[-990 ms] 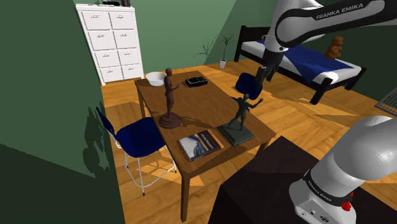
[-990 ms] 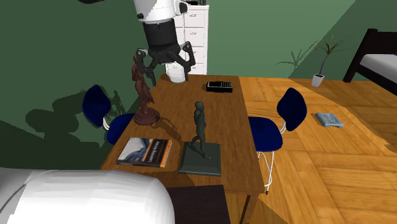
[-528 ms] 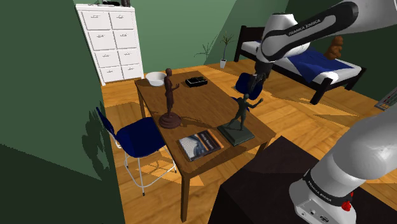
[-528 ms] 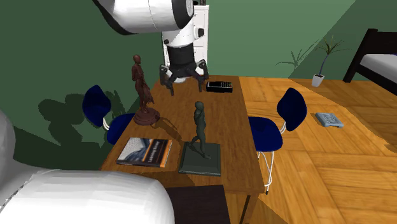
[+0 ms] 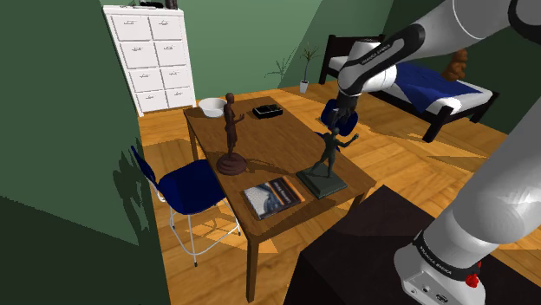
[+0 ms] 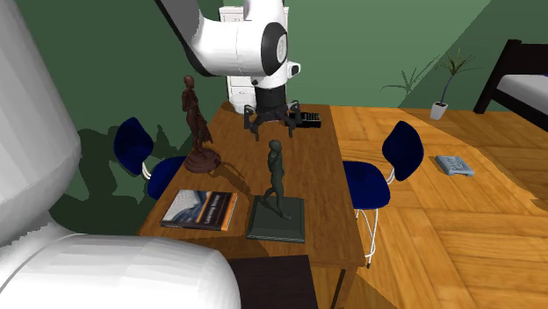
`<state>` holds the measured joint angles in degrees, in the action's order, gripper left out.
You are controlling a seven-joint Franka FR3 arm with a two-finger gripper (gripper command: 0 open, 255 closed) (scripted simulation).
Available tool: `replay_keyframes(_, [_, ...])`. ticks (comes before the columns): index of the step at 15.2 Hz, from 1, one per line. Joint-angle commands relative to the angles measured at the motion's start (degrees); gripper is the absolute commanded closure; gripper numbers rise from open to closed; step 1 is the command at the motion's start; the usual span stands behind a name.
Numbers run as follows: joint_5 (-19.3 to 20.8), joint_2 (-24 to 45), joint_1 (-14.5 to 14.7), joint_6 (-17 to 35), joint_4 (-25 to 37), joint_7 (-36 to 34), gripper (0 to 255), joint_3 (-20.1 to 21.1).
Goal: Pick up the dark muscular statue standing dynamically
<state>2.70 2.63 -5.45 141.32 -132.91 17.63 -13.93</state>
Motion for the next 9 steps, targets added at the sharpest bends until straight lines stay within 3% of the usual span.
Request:
replay_keyframes(1, [-0.85,1.92,-0.24,1.74,0.30,0.72,0,-0.10])
replay_keyframes(8, [-2.03,5.25,-0.44,5.95,-0.66,1.43,0,0.14])
replay_keyframes(9, [-2.02,5.19,-0.46,5.88,-0.65,1.47,255,0.12])
